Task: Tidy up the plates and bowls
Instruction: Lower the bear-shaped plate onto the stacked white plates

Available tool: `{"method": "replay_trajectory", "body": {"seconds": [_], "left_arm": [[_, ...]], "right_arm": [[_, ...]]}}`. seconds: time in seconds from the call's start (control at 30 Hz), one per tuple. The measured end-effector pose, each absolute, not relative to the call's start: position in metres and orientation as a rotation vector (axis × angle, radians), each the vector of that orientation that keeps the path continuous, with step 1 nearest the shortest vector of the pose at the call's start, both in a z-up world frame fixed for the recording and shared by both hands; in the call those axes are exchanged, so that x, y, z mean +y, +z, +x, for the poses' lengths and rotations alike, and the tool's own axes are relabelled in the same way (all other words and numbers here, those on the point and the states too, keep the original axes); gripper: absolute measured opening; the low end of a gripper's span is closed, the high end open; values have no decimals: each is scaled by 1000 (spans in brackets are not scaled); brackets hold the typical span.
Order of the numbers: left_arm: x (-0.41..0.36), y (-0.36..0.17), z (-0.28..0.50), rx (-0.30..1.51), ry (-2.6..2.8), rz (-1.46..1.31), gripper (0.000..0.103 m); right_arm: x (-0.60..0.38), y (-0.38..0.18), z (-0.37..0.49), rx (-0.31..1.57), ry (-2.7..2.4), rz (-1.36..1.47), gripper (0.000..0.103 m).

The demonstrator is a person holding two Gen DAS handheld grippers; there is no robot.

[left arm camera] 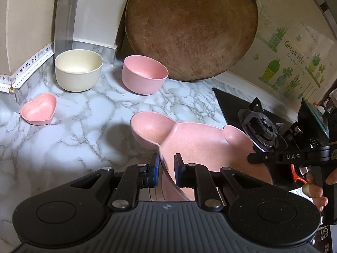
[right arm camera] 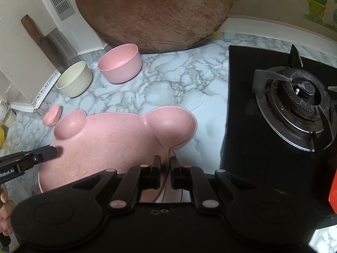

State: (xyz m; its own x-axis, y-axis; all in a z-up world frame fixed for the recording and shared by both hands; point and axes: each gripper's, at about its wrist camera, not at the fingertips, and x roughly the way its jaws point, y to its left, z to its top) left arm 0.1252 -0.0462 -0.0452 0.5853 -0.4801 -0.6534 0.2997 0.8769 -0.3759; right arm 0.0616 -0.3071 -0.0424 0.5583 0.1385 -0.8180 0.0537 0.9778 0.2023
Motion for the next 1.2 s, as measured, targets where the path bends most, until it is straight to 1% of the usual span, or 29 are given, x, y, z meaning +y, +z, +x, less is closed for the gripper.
{"method": "replay_trajectory", "body": {"seconds": [0.63, 0.97, 1.07, 1.2], "left_arm": [[-58, -70, 130, 866, -479, -187, 14], [-63, -71, 127, 880, -462, -131, 14], [-64, -72, 127, 888, -455, -120, 14], [-64, -71, 128, 888, -456, -103, 14]], "right_arm": [[-314, -63, 64, 999, 21, 188, 8], [-309, -65, 64, 992, 19, 165, 8], [-308, -66, 65, 991, 18, 165, 9], [-307, -66, 66, 987, 9, 164, 15]]}}
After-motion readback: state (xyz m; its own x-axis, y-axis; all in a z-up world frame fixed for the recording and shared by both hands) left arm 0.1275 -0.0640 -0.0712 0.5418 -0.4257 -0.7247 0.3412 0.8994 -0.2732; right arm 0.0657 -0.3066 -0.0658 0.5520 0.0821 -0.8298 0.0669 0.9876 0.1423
